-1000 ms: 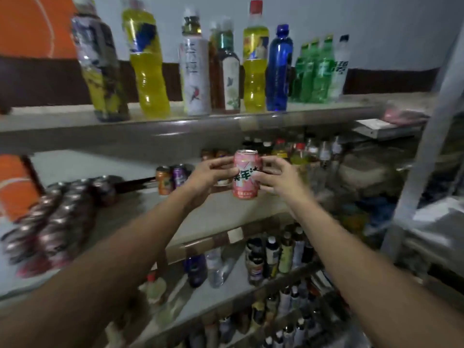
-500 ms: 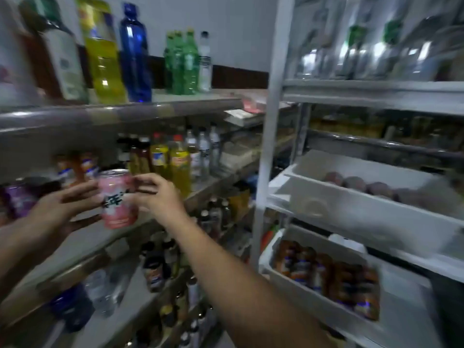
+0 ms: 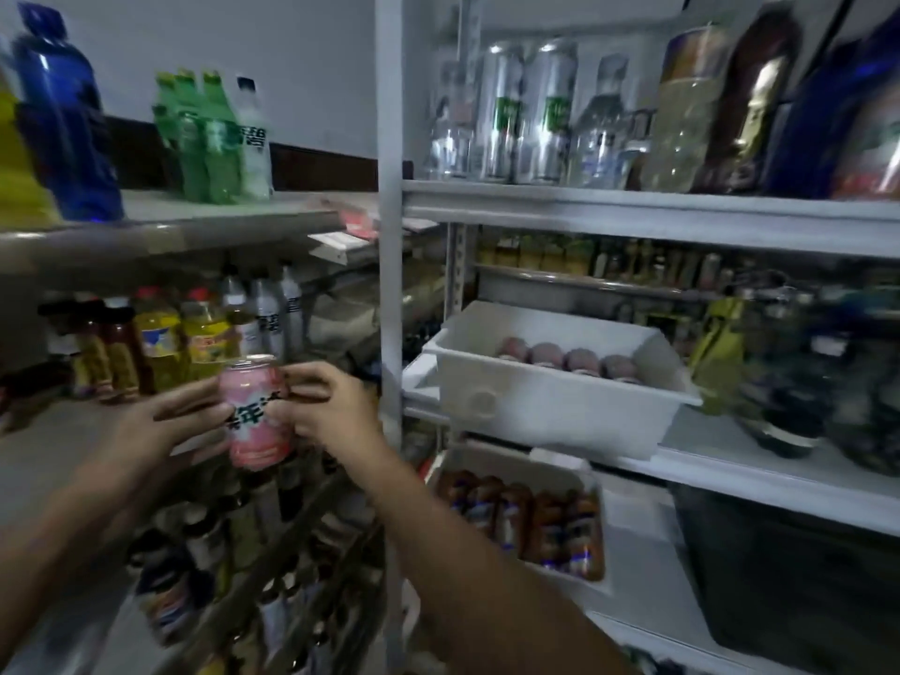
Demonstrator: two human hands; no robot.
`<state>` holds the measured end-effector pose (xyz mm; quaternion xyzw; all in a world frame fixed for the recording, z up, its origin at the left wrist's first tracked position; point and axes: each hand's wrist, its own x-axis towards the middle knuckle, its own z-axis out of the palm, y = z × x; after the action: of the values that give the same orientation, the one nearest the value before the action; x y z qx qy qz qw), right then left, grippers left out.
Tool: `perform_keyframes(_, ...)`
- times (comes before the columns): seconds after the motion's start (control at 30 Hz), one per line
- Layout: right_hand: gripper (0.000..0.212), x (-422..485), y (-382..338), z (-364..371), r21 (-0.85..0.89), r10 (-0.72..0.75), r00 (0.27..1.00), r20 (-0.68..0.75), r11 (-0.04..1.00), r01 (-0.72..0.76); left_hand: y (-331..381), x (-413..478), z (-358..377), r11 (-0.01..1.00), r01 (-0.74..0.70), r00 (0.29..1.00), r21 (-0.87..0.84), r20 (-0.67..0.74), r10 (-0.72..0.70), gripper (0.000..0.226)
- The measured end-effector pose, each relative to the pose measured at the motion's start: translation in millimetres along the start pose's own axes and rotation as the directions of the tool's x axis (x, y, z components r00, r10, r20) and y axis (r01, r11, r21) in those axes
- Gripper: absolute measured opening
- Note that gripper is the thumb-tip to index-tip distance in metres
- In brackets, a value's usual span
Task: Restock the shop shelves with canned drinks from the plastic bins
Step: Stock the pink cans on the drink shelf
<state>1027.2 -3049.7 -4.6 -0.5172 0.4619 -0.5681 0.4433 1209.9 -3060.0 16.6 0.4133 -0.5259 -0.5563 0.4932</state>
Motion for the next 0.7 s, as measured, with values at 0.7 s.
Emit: perform_keyframes(0.7, 0.050, -22.4, -13.9, -2.1, 0.048, -0.012, 1.000, 0.027, 0.999, 0.010, -2.8, -2.9, -14.9, 0.998, -0.017, 0.993, 0.058, 0.118, 0.010, 0.040)
